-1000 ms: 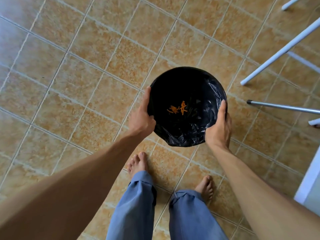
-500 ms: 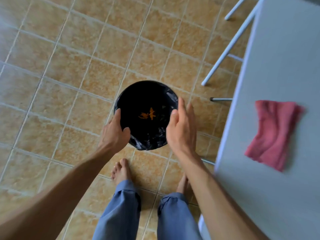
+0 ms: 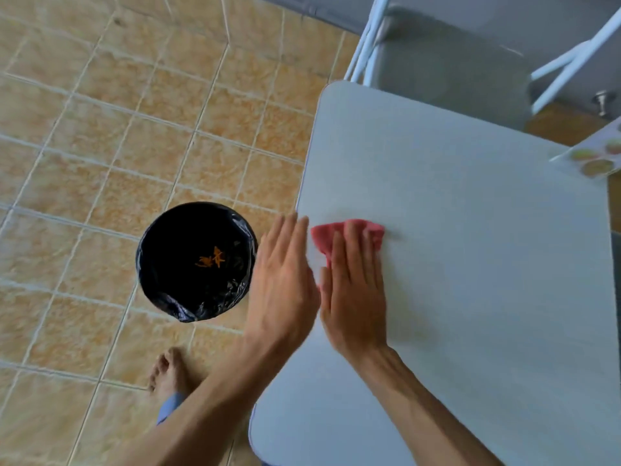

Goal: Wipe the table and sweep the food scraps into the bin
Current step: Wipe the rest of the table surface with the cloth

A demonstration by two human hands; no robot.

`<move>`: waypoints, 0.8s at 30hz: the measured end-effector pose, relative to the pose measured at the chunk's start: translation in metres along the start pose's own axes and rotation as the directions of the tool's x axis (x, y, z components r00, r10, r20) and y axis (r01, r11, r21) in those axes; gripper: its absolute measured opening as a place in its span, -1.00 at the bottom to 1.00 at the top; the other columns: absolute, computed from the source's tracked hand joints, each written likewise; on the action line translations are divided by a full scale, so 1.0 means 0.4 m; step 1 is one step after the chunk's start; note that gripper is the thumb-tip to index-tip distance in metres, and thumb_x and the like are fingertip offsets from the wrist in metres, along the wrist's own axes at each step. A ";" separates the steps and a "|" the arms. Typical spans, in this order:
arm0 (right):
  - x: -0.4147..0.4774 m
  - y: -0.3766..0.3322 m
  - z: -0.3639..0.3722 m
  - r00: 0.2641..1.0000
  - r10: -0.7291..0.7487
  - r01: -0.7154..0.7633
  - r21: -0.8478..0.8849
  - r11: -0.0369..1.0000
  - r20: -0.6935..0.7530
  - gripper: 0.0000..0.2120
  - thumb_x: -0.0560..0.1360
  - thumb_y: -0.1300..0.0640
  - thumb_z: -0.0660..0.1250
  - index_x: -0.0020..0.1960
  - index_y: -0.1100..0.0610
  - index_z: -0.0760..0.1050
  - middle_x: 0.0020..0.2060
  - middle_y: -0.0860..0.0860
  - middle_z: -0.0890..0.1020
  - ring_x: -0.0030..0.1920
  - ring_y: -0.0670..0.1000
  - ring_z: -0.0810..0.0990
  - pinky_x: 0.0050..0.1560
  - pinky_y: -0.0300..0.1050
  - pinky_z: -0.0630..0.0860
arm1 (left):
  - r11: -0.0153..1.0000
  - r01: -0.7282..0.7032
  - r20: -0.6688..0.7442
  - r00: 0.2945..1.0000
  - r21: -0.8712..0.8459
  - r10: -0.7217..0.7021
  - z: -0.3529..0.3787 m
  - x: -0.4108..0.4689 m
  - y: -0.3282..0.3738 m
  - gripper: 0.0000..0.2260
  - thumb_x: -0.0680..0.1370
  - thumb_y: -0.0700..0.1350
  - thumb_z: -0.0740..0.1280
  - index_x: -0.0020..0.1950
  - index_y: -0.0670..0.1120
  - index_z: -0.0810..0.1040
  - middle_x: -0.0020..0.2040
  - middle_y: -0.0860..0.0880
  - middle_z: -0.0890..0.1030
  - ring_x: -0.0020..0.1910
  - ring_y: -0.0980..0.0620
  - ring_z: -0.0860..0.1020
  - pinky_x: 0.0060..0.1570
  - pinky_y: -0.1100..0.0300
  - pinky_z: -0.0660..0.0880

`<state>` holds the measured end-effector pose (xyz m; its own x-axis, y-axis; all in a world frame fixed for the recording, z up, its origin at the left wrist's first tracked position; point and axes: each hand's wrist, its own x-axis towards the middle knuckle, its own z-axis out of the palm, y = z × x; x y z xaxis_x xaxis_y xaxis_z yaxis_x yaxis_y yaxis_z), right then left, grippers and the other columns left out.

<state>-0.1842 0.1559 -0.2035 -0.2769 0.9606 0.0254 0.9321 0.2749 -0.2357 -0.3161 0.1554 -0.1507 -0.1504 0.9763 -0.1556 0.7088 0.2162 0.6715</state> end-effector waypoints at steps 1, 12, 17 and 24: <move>0.010 0.032 -0.005 0.996 -0.083 0.084 -0.011 0.996 0.023 -0.49 0.71 0.03 0.04 0.59 0.25 0.23 0.60 0.23 0.20 0.63 0.24 0.09 0.60 0.25 0.11 | 0.999 -0.028 0.029 0.999 0.020 0.027 0.030 0.010 0.018 -0.45 0.57 -0.12 -0.04 0.58 -0.17 0.19 0.60 -0.12 0.14 0.61 -0.03 0.01 0.58 -0.03 0.00; 0.212 0.109 -0.019 0.994 -0.110 0.110 -0.015 0.994 0.002 -0.49 0.68 -0.13 -0.06 0.53 -0.05 0.38 0.56 0.13 0.35 0.59 0.28 0.20 0.60 0.27 0.07 | 0.934 -0.005 -0.011 1.000 0.358 0.010 0.166 0.000 -0.026 -0.49 0.67 -0.01 -0.03 0.61 -0.13 0.04 0.63 -0.03 -0.01 0.61 0.03 -0.12 0.57 -0.09 -0.08; 0.322 0.202 -0.042 0.991 -0.126 0.130 -0.090 0.987 0.046 -0.48 0.65 -0.17 -0.04 0.57 -0.11 0.31 0.59 0.07 0.29 0.60 0.21 0.20 0.59 0.22 0.10 | 0.940 0.013 -0.027 1.000 0.341 -0.004 0.166 0.004 -0.018 -0.49 0.68 0.00 -0.03 0.62 -0.10 0.02 0.64 0.00 -0.04 0.61 0.06 -0.17 0.57 -0.08 -0.07; 0.386 0.109 -0.016 0.948 -0.299 0.299 0.019 0.954 0.111 -0.48 0.60 -0.04 0.09 0.55 -0.03 0.36 0.58 0.16 0.30 0.60 0.27 0.18 0.61 0.23 0.04 | 0.936 0.017 -0.015 1.000 0.351 -0.012 0.166 -0.001 -0.027 -0.49 0.68 0.01 -0.04 0.62 -0.10 0.02 0.63 0.00 -0.02 0.61 0.05 -0.15 0.56 -0.11 0.01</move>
<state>-0.1847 0.3163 -0.2036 -0.5673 0.8234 -0.0135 0.8020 0.5486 -0.2361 -0.2778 0.1522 -0.2059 -0.1696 0.9736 -0.1530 0.9029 0.2157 0.3719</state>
